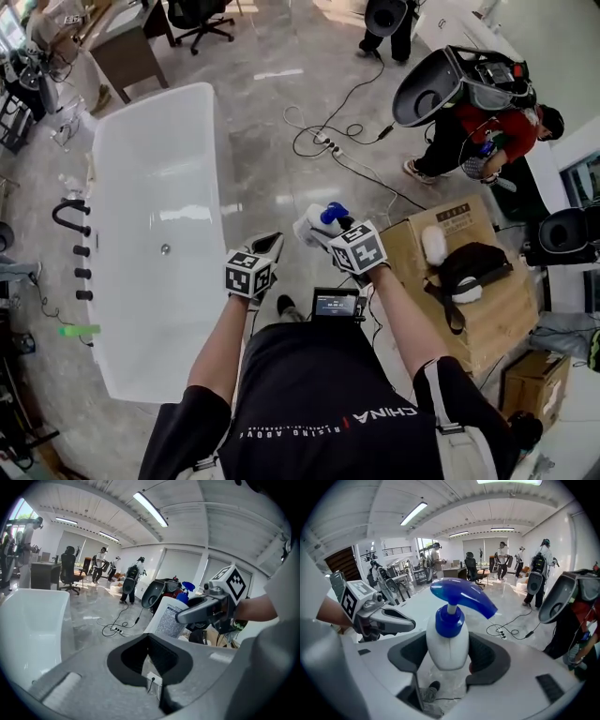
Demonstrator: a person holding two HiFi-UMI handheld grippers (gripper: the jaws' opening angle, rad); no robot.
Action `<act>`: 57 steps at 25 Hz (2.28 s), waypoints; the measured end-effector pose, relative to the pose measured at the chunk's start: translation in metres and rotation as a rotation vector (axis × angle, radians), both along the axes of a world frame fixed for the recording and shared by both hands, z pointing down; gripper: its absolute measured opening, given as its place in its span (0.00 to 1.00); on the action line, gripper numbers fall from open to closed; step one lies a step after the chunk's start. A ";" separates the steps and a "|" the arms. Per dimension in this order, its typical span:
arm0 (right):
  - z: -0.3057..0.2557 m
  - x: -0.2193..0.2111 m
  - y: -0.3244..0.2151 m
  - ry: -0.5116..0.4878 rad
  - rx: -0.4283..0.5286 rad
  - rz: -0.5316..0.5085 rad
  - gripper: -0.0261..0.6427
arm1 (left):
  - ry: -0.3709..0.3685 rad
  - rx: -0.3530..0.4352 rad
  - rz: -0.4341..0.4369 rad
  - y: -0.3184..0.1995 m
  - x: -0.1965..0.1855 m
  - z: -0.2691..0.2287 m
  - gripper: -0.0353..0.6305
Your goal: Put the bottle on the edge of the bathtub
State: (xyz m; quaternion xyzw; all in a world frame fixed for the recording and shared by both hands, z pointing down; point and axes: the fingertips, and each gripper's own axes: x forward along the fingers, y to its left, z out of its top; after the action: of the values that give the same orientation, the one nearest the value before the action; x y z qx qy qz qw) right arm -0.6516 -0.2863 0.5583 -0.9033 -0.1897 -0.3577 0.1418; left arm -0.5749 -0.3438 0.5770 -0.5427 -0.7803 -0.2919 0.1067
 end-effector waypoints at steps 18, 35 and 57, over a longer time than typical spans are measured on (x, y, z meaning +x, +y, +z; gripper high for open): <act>0.029 0.074 0.119 0.017 0.024 -0.033 0.45 | 0.036 0.045 -0.035 0.110 0.076 0.032 0.07; 0.032 0.133 0.323 0.049 0.026 -0.089 0.44 | 0.057 0.062 -0.093 0.306 0.129 0.032 0.07; 0.029 0.276 0.522 0.007 0.015 -0.095 0.44 | 0.038 0.056 -0.076 0.513 0.268 0.029 0.07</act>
State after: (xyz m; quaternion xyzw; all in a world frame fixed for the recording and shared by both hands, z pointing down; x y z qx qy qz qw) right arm -0.3751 0.2354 0.5868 -0.9114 -0.1434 -0.3624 0.1319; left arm -0.3065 0.1694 0.6063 -0.5740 -0.7486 -0.3071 0.1255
